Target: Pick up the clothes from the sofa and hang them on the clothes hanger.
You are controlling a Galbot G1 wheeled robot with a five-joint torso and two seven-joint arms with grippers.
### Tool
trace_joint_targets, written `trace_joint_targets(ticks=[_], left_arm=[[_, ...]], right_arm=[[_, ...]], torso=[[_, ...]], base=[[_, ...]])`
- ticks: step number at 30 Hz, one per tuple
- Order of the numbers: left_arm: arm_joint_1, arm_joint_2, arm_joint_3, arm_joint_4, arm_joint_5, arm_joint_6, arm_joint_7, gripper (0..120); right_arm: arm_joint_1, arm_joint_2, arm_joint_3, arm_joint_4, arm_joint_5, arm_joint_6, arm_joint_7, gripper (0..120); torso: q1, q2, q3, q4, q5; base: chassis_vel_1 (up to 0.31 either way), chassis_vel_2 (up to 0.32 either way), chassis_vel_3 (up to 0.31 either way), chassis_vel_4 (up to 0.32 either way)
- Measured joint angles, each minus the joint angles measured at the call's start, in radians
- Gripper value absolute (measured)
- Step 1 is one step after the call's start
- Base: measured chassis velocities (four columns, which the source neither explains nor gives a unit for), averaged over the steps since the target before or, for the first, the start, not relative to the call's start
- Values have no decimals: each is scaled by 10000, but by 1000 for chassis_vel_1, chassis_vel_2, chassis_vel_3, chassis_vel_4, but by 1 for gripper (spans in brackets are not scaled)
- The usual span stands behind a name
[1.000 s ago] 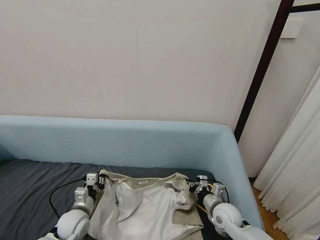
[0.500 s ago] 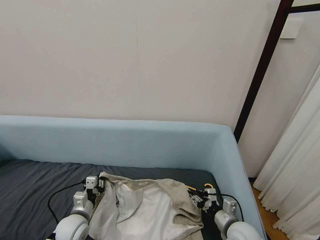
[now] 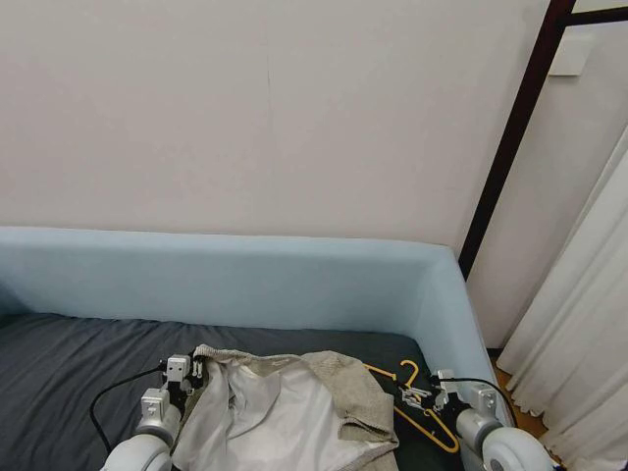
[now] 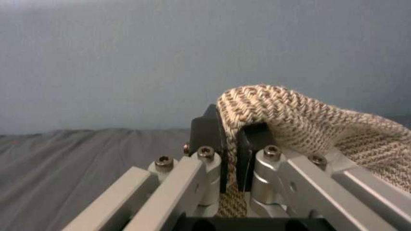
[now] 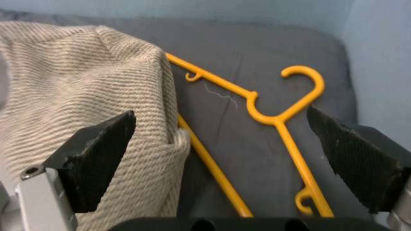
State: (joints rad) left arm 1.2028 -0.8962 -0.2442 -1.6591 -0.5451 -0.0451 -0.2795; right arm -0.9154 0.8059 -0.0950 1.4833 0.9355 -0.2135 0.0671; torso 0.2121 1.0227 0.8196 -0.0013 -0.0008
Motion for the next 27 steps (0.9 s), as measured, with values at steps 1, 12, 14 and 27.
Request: trace_joint_targets(ticks=[1, 12, 14, 27], left_arm=[[21, 25, -32, -2, 3, -40, 58, 2], [200, 136, -151, 7, 47, -232, 215, 2], [208, 133, -151, 10, 61, -254, 239, 2], [236, -8, -135, 176, 246, -451, 371, 2]], right_arm=[[324, 157, -233, -400, -50, -1, -157, 100], [2374, 1598, -1184, -3718, -263, 170, -898, 100], [2420, 1661, -1226, -3979, -407, 209, -1011, 100], [2724, 1687, -1605, -5500, -1475, 469, -1964, 94]], torso=[[0, 1, 0, 2, 0], [1, 0, 1, 2, -2], [1, 0, 1, -1, -1], [0, 0, 0, 1, 0]], base=[[0, 0, 0, 0], [0, 0, 0, 0], [0, 0, 0, 0], [0, 0, 0, 0]])
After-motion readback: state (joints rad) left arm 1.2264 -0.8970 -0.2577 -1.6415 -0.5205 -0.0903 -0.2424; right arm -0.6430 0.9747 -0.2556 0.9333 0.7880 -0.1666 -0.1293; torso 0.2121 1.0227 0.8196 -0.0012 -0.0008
